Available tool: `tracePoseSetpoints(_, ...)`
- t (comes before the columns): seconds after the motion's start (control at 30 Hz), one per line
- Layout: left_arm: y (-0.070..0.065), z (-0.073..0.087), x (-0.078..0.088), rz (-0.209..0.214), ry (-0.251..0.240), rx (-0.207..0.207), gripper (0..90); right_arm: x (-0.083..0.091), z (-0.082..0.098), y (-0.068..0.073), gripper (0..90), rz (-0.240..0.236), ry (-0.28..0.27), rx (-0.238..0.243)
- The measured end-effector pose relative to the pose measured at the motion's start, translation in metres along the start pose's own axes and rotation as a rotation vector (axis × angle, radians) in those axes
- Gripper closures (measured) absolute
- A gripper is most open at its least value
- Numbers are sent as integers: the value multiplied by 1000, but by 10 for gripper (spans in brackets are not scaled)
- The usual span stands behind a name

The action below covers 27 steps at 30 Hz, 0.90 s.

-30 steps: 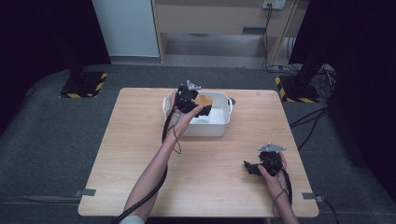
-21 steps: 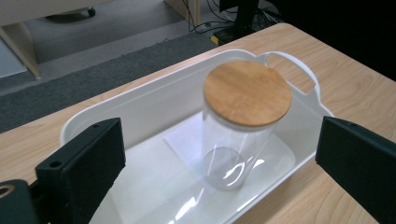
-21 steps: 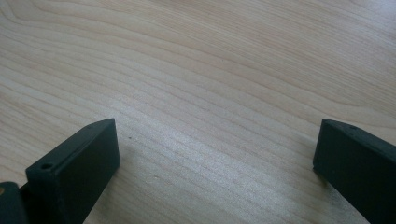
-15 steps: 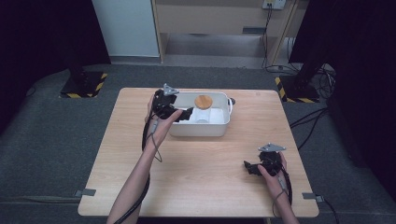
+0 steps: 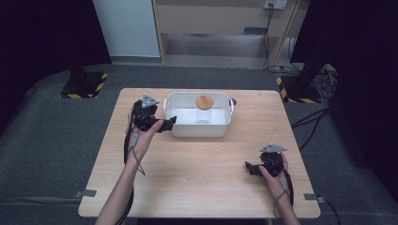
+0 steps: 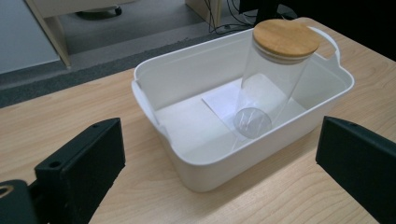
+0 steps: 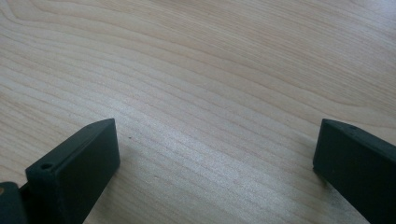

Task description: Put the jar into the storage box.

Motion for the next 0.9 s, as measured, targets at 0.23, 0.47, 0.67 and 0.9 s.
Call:
tracePoseSetpoints(0.23,10,29,6,-37,2,15,1,0,0,0,7,0,0,-1)
tracePoseSetpoints(0.47,20,62,7,-59,24,51,3,0,0,0,7,0,0,-1)
tracePoseSetpoints(0.67,25,79,8,-71,46,60,4,0,0,0,7,0,0,-1)
tracePoseSetpoints(0.9,28,95,8,-85,64,61,5,0,0,0,7,0,0,-1)
Point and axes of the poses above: each handheld gripper's, and its own axes: x roughly backward along the jaws, z roughly out of its underside, y roughly to its left, the point moved 3 cm from there along -x, roughly forward along the jaws, and after that the axes turned 5 degrees about -z, right-handed, at the moved point
